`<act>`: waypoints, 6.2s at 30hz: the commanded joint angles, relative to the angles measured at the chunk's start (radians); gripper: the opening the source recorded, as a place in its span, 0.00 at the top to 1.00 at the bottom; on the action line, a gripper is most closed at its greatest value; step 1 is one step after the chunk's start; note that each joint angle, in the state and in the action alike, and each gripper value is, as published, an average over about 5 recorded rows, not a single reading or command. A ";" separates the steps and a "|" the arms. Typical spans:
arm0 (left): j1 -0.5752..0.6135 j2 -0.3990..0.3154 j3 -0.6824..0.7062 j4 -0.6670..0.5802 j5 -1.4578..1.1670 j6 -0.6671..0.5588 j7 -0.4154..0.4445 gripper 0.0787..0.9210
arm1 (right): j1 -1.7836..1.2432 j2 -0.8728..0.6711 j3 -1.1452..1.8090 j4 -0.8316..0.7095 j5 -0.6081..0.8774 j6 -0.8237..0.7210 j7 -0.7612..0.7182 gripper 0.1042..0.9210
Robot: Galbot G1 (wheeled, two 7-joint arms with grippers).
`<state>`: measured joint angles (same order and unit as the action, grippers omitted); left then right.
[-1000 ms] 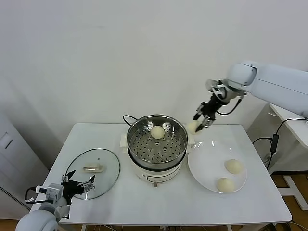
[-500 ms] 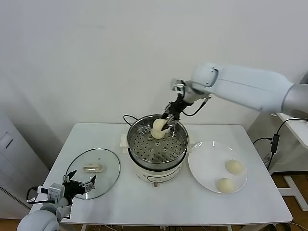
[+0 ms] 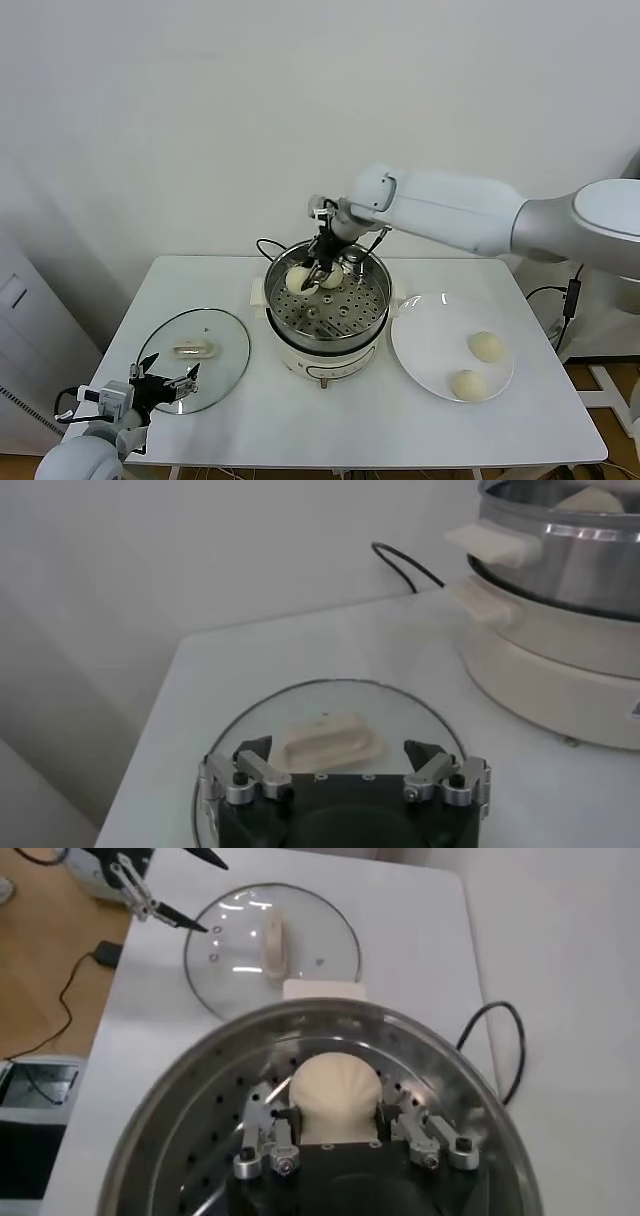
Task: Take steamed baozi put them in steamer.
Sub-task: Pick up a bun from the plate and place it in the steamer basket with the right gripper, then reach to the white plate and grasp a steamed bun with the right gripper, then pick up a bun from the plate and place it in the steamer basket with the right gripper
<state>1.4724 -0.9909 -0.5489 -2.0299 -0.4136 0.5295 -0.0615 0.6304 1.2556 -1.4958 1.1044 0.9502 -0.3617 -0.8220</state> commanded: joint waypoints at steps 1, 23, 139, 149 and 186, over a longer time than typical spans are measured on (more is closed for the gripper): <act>-0.001 0.001 0.002 -0.001 -0.002 -0.001 0.001 0.12 | -0.077 0.042 0.017 -0.027 -0.036 -0.050 0.070 0.56; 0.005 0.000 -0.003 -0.005 -0.008 -0.002 0.001 0.12 | -0.088 0.038 0.045 -0.038 -0.038 -0.062 0.075 0.38; -0.009 -0.001 -0.012 -0.014 -0.011 0.014 -0.002 0.12 | -0.054 -0.482 0.471 -0.043 -0.858 0.623 -0.515 0.62; -0.020 0.016 -0.010 -0.010 -0.020 0.012 -0.003 0.12 | -0.073 -0.349 0.639 -0.059 -0.911 0.816 -0.462 0.62; -0.016 0.014 -0.008 -0.013 -0.013 0.003 -0.009 0.12 | -0.276 -0.194 0.478 0.284 -1.212 1.234 -0.362 0.62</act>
<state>1.4562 -0.9774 -0.5570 -2.0424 -0.4271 0.5333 -0.0702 0.4128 1.0527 -1.0009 1.3075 -0.1562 0.8213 -1.1856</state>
